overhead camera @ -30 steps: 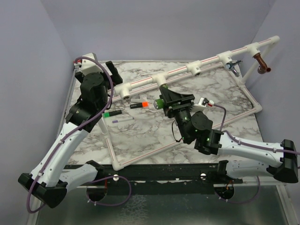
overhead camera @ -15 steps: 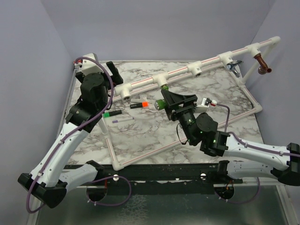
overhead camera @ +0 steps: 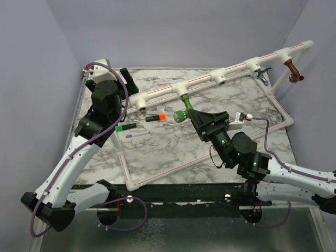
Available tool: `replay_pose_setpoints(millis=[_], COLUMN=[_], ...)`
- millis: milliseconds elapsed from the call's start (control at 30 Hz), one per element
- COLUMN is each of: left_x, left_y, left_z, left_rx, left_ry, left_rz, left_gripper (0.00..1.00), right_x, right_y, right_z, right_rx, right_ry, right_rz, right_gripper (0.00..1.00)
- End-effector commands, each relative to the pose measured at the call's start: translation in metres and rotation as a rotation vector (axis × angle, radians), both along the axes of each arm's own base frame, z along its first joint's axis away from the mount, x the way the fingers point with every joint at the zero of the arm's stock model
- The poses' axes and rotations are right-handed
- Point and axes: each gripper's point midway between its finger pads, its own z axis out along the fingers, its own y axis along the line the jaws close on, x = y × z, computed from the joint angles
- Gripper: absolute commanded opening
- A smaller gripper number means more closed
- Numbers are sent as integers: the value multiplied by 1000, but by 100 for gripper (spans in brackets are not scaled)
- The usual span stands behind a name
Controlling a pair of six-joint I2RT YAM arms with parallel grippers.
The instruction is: Install the water faucets
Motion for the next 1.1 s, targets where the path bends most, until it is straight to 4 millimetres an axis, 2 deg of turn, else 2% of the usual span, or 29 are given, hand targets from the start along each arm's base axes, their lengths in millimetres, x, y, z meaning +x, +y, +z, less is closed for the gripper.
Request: replay_pose_setpoints(millis=[0, 267, 400, 533, 767, 967, 1067], left_x=[-47, -40, -37, -34, -26, -17, -15], left_y=[-20, -14, -11, -4, 2, 13, 18], left_z=[-142, -143, -143, -144, -130, -124, -124], left_rx=[291, 306, 305, 301, 280, 283, 279], left_ry=[508, 517, 519, 522, 493, 487, 490], left_rz=[-233, -190, -168, -137, -101, -66, -56], left_gripper=[99, 99, 99, 99, 99, 99, 99], right_x=[-9, -18, -22, -21, -19, -16, -5], right_y=[-15, -53, -73, -82, -70, -42, -37], right_z=[-4, 3, 16, 29, 43, 28, 20], right_rx=[-173, -518, -687, -920, -1349, -1719, -1908], right_ry=[-70, -210, -321, -451, -737, -1007, -1106], right_rz=[19, 7, -12, -12, 55, 195, 180], right_gripper=[84, 85, 85, 85, 87, 87, 88])
